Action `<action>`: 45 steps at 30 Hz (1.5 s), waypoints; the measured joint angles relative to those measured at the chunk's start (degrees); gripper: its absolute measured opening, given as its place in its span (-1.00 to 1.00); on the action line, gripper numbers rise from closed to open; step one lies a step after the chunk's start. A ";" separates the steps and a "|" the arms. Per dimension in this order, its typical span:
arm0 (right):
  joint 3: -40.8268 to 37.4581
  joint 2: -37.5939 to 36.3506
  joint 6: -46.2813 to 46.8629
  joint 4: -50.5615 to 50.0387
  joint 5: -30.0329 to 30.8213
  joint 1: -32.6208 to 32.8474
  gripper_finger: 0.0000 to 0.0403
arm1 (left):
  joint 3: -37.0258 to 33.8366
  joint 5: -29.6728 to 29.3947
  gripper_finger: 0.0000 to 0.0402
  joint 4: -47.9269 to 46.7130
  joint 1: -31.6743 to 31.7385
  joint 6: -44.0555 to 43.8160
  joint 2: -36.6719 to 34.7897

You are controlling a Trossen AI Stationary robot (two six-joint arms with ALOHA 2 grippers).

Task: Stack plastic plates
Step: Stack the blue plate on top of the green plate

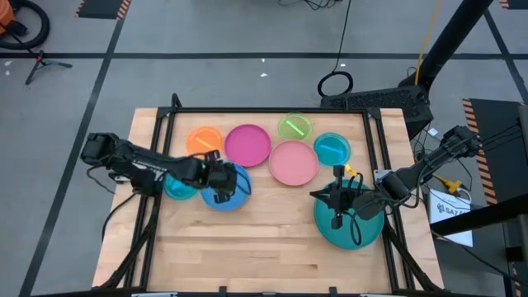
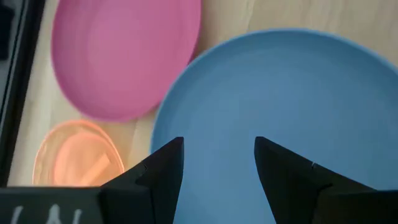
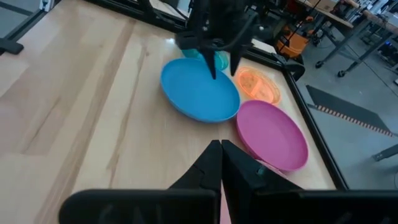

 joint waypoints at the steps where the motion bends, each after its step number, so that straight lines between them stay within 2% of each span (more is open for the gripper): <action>1: 0.00 0.00 0.19 -0.24 0.00 0.00 -1.00 | 0.00 0.92 0.01 0.74 1.38 2.71 0.00; 10: 0.00 0.02 0.60 -1.04 -0.02 -0.02 -1.00 | -1.82 12.27 0.01 6.79 12.89 18.28 -0.02; 17: 0.00 0.00 1.31 -1.39 -0.02 -0.02 -1.00 | -7.98 18.81 0.01 12.76 21.04 22.39 -0.74; 21: 0.00 0.00 1.51 -1.40 -0.02 -0.02 -1.00 | -9.97 19.47 0.01 14.52 23.81 22.61 -0.74; 27: 0.00 0.00 1.52 -1.40 -0.01 -0.02 -1.00 | -11.05 21.93 0.01 14.67 25.71 22.56 -0.76; 39: 0.00 0.00 1.69 -1.41 0.00 -0.02 -1.00 | -11.13 22.03 0.00 14.34 24.66 21.32 -0.76; 45: 0.00 0.00 1.69 -1.42 0.00 -0.02 -1.00 | -11.13 22.03 -0.23 14.29 24.56 21.27 -0.76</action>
